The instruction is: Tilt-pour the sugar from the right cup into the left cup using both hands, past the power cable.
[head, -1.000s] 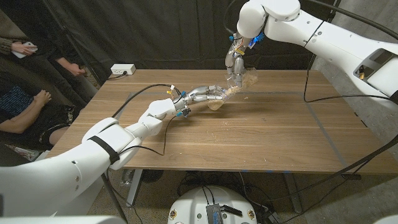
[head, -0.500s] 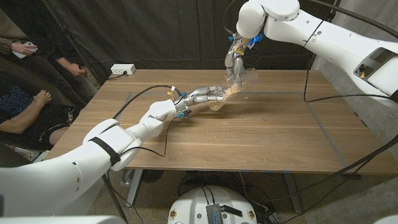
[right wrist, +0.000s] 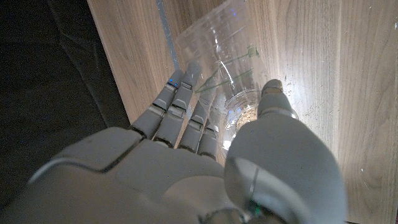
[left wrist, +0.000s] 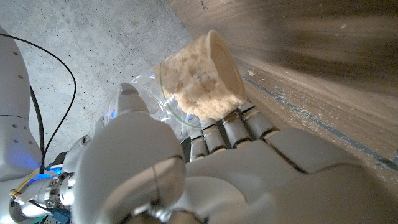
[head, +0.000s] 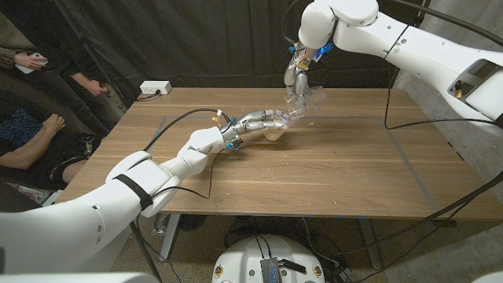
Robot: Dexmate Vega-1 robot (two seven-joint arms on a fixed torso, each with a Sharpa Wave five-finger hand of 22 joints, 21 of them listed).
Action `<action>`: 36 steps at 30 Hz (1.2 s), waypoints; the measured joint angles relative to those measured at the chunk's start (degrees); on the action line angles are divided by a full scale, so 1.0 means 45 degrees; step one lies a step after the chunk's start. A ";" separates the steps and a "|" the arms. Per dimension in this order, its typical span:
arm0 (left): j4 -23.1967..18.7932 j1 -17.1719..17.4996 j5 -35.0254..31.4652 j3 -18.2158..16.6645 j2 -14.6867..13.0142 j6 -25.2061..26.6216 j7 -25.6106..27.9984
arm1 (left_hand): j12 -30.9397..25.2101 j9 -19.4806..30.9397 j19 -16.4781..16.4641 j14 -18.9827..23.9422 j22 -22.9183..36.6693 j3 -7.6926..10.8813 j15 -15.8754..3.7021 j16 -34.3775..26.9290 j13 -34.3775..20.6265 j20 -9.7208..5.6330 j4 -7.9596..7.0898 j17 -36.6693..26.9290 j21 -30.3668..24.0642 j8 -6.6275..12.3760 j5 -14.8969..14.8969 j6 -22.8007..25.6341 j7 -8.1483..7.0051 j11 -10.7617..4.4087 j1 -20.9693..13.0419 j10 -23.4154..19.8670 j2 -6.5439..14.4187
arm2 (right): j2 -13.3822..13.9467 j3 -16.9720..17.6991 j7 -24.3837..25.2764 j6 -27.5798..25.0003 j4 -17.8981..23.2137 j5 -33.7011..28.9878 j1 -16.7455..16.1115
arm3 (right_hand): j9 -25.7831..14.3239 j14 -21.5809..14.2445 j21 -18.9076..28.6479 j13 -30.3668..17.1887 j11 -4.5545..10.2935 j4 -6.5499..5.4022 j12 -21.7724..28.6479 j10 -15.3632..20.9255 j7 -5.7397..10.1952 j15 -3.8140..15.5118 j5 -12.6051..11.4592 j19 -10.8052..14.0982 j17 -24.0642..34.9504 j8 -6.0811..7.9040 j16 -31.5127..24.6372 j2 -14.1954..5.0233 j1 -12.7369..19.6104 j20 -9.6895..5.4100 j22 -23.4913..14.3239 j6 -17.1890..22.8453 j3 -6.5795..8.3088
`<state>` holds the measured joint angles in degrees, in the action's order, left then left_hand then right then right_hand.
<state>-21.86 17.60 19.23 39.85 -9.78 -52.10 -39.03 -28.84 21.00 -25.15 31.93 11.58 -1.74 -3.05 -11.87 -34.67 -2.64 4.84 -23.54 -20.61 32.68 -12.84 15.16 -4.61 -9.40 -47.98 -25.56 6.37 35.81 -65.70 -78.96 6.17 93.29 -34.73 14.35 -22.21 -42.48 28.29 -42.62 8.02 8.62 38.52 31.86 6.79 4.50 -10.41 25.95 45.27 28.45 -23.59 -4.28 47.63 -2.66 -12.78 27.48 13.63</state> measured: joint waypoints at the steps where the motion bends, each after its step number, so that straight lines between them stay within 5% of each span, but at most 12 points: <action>1: 0.0000 0.0002 0.0001 -0.0003 0.0000 -0.0003 0.0004 | 0.0000 0.0000 0.0000 0.0004 0.0000 0.0000 0.0004 0.0000 0.0000 0.0000 0.0000 0.0000 0.0000 0.0000 0.0000 0.0000 0.0000 0.0000 0.0000 0.0000 0.0000 | 0.0002 -0.0002 0.0001 -0.0014 0.0006 0.0000 0.0000 | 0.0000 -0.0023 0.0000 0.0000 0.0001 0.0000 -0.0002 0.0001 0.0014 -0.0023 0.0000 0.0000 0.0000 -0.0001 0.0000 -0.0001 0.0000 0.0000 0.0000 0.0015 0.0000; 22: 0.0006 0.0051 0.0018 -0.0037 0.0011 -0.0009 0.0076 | 0.0008 0.0001 0.0000 0.0022 0.0000 -0.0089 0.0022 0.0000 0.0000 0.0000 0.0016 0.0003 0.0000 0.0000 0.0006 0.0046 0.0049 -0.0003 -0.0031 -0.0003 0.0031 | -0.0016 0.0361 0.0002 -0.0555 0.0089 -0.0186 -0.0156 | 0.0002 -0.0021 0.0066 0.0009 -0.0003 -0.0002 -0.0043 -0.0003 0.0016 -0.0026 0.0011 0.0000 0.0059 -0.0047 0.0032 -0.0040 -0.0040 0.0001 -0.0001 0.0014 -0.0002; 36: -0.0001 0.0079 0.0136 -0.0142 -0.0045 0.0068 0.0002 | 0.0017 0.0002 0.0000 0.0078 0.0000 -0.0116 -0.0032 0.0000 0.0002 0.0000 -0.0011 0.0005 -0.0098 -0.0001 0.0008 0.0045 0.0048 -0.0022 -0.0029 -0.0024 0.0029 | -0.0156 0.1729 0.0302 -0.1300 0.0139 -0.0380 -0.0772 | 0.0008 -0.0020 0.0072 -0.0053 -0.0006 -0.0003 -0.0053 -0.0006 0.0016 -0.0027 0.0050 0.0000 0.0116 -0.0074 0.0035 -0.0047 -0.0047 0.0001 -0.0003 0.0013 -0.0003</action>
<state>-21.86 17.96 19.85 39.21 -9.98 -51.79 -39.02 -28.76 21.01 -25.15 32.28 11.58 -2.27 -3.19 -11.87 -34.66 -2.64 4.79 -23.52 -21.05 32.68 -12.81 15.36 -4.39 -9.50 -48.11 -25.67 6.49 35.11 -57.92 -77.60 0.32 93.92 -36.44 10.88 -22.18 -42.57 28.62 -42.86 7.99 8.60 38.28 31.84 6.86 4.38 -10.19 25.95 45.79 28.12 -23.43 -4.49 47.42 -2.66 -12.79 27.54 13.61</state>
